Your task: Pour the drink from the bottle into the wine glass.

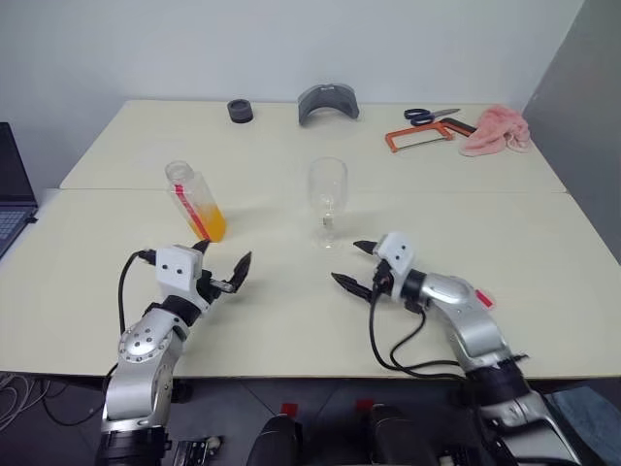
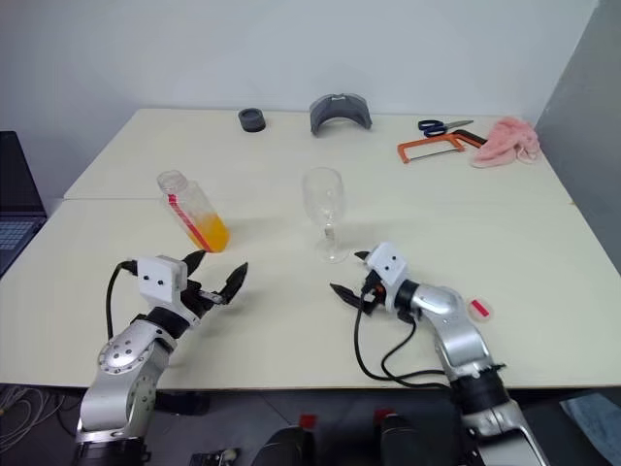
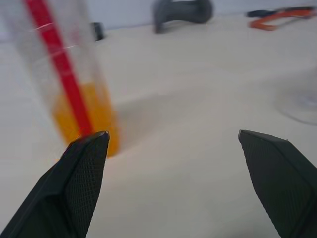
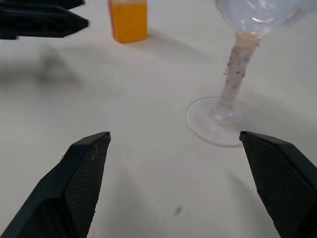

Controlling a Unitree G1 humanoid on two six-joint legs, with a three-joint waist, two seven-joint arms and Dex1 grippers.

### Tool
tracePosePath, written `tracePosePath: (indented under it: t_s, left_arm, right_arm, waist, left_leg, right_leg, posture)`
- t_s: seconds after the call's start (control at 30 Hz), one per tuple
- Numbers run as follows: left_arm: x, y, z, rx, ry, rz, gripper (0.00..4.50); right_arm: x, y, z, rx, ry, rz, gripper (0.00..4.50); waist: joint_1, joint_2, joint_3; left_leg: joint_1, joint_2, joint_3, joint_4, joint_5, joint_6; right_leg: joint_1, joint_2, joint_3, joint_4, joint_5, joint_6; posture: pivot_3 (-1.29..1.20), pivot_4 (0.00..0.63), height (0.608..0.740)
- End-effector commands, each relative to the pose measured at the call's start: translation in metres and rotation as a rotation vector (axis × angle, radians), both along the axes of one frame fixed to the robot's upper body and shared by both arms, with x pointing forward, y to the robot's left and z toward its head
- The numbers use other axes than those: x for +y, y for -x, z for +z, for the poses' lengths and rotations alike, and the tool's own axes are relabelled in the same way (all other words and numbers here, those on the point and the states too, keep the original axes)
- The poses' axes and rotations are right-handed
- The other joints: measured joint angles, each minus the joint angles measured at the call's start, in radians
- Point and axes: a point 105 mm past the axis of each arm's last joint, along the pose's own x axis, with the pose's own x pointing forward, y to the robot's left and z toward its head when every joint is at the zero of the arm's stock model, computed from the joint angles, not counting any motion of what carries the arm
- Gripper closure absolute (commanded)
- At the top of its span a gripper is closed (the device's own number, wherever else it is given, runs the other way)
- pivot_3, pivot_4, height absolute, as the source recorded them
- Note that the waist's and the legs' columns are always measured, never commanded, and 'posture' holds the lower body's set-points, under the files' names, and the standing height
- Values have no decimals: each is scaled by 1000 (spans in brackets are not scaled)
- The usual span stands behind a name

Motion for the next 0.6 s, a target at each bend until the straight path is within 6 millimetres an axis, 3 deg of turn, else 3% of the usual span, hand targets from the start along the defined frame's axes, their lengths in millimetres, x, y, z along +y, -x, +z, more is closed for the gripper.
tracePosePath:
  t_s: [0.03, 0.2, 0.6]
  left_arm:
    - [20, -3, 10, -50, -7, 109, 0]
    - [33, -17, 13, -33, -25, 128, 0]
    - [39, -56, 33, -54, -47, 104, 0]
  right_arm:
    - [9, 22, 21, -35, -23, 87, 42]
    - [15, 33, 34, -34, -24, 134, 42]
    - [26, 36, 51, -79, -26, 176, 42]
  waist:
    - [1, 0, 0]
    - [5, -1, 0]
    - [10, -2, 0]
  left_leg:
    - [0, -1, 0, 0, 0, 0]
    - [0, -2, 0, 0, 0, 0]
    - [0, -3, -1, 0, 0, 0]
  right_leg:
    - [0, 0, 0, 0, 0, 0]
    - [1, 1, -1, 0, 0, 0]
    - [1, 1, -2, -1, 0, 0]
  posture:
    - [0, 150, 740]
    - [0, 150, 740]
    - [0, 150, 740]
